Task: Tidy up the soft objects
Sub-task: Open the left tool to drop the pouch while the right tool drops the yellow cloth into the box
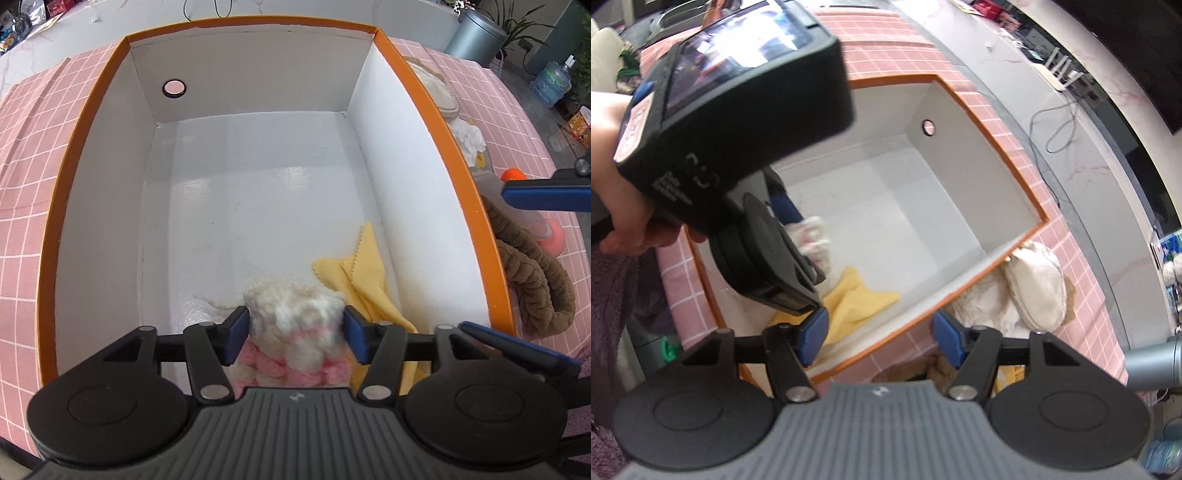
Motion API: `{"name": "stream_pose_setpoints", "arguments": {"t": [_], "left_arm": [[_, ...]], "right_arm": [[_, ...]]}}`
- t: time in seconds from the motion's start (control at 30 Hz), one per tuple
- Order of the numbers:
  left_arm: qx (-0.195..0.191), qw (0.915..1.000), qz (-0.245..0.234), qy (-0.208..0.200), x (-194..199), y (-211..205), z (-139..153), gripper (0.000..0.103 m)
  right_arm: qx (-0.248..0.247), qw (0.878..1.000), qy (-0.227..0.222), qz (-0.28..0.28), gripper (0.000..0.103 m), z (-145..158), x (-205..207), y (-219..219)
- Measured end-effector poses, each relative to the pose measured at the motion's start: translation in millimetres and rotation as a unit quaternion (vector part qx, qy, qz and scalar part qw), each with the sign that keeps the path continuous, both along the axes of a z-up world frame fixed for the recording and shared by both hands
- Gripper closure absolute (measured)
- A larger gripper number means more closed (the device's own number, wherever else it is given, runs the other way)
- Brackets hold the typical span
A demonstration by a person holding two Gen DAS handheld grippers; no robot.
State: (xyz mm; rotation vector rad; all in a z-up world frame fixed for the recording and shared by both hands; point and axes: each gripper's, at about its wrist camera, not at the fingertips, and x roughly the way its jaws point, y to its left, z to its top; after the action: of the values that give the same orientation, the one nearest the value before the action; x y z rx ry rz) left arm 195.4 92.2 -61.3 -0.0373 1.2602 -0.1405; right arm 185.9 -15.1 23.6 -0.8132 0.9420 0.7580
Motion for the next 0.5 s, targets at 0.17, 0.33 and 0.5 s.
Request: {"name": "stream_pose_setpoints", "arguments": {"t": [0.17, 0.33, 0.5], "left_arm": [[-0.005, 0.9999, 0.012, -0.01, -4.0, 2.3, 5.8, 0.018], [-0.017, 0.9985, 0.01, -0.05, -11.9, 0.0, 30.2, 0.017], [-0.047, 0.9924, 0.001, -0.114, -24.0, -7.8, 63.0, 0.018]], "right_arm": [[0.011, 1.0, -0.005, -0.01, 0.039, 2.8, -4.9, -12.1], [0.047, 0.998, -0.012, -0.032, 0.039, 9.4, -8.3, -29.3], [0.084, 0.993, -0.031, -0.073, 0.039, 17.6, -11.5, -56.5]]}}
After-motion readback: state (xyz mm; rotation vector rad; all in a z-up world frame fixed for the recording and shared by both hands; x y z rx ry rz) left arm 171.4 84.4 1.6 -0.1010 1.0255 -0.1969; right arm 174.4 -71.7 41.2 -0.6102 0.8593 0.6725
